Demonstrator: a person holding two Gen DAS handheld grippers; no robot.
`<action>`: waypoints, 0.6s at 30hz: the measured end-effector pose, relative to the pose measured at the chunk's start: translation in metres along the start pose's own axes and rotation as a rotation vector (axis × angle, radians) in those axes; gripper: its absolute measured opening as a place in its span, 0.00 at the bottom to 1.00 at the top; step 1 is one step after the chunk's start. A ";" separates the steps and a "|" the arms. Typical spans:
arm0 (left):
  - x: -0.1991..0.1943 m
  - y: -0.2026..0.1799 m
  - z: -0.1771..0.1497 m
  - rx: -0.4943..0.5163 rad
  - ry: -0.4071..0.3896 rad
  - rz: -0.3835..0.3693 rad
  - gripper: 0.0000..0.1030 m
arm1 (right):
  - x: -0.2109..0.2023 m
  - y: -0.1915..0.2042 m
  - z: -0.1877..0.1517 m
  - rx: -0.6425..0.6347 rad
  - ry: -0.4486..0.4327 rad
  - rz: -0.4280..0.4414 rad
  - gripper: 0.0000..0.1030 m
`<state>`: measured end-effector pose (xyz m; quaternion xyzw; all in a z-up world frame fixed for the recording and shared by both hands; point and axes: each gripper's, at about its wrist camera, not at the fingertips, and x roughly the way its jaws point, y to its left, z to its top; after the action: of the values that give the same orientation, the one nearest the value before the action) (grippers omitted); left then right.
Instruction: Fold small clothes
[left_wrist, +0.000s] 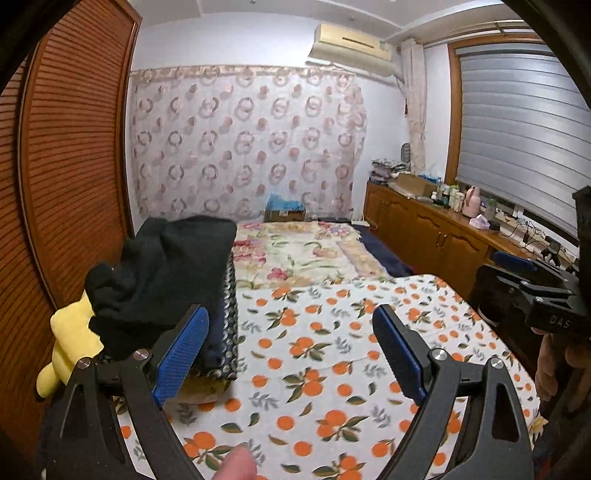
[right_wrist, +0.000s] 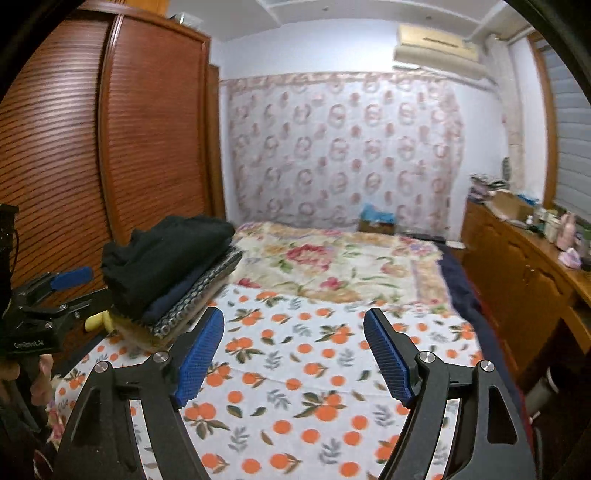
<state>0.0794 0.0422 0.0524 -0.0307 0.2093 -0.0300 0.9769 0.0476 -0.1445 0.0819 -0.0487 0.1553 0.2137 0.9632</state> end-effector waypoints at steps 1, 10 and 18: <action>-0.002 -0.002 0.002 0.002 -0.004 0.004 0.88 | -0.007 0.000 0.000 0.007 -0.009 -0.016 0.78; -0.010 -0.020 0.012 0.027 -0.019 0.008 0.88 | -0.036 0.019 -0.005 0.043 -0.068 -0.054 0.78; -0.011 -0.024 0.013 0.035 -0.018 0.012 0.88 | -0.021 0.024 -0.010 0.050 -0.070 -0.069 0.78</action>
<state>0.0732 0.0201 0.0703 -0.0127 0.1998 -0.0277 0.9794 0.0165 -0.1324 0.0782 -0.0224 0.1251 0.1781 0.9758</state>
